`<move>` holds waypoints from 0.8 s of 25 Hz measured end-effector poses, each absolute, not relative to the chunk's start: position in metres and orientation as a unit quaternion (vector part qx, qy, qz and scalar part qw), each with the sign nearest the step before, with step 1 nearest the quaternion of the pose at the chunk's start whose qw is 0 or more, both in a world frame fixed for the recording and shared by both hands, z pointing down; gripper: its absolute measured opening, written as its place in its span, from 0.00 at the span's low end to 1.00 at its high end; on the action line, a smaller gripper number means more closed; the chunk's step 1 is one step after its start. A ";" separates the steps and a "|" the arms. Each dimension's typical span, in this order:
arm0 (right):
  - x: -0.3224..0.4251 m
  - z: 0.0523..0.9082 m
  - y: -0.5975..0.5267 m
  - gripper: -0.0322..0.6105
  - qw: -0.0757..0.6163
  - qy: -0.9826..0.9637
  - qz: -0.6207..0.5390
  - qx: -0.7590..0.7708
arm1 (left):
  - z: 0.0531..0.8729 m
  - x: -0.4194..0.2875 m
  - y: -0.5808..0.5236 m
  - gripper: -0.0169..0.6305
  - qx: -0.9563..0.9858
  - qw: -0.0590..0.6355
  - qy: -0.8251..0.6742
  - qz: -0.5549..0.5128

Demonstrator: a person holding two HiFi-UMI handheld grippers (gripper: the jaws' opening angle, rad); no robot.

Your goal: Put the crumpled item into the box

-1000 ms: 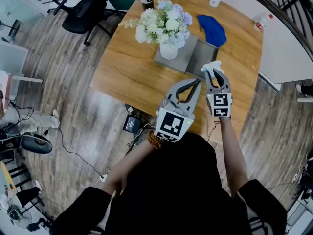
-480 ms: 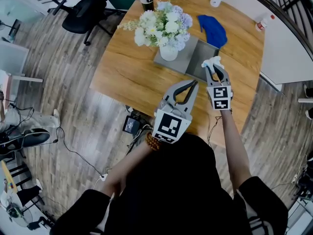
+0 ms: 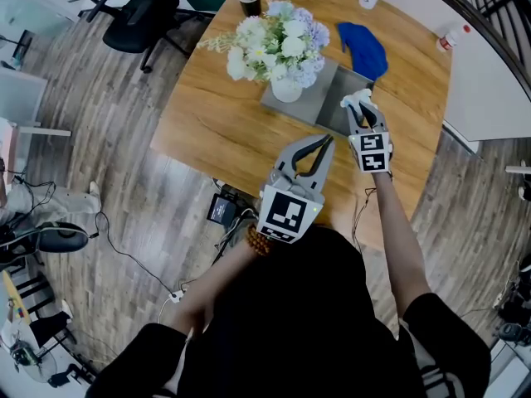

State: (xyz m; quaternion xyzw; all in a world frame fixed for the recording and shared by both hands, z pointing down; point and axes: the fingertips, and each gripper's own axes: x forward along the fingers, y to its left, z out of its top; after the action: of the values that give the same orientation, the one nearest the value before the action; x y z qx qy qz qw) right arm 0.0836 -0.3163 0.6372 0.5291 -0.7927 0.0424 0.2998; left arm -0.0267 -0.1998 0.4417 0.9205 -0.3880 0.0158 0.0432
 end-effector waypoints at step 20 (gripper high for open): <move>0.101 0.711 -0.351 0.19 0.337 -0.773 0.101 0.528 | 0.449 -0.027 -0.215 0.06 0.918 0.051 -0.391 0.026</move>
State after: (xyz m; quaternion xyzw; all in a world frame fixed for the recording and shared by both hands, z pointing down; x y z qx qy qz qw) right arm 0.1015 -0.3511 0.7107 0.5281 -0.7727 0.1013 0.3375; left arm -0.0266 -0.2149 0.4486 0.9184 -0.3915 0.0258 0.0511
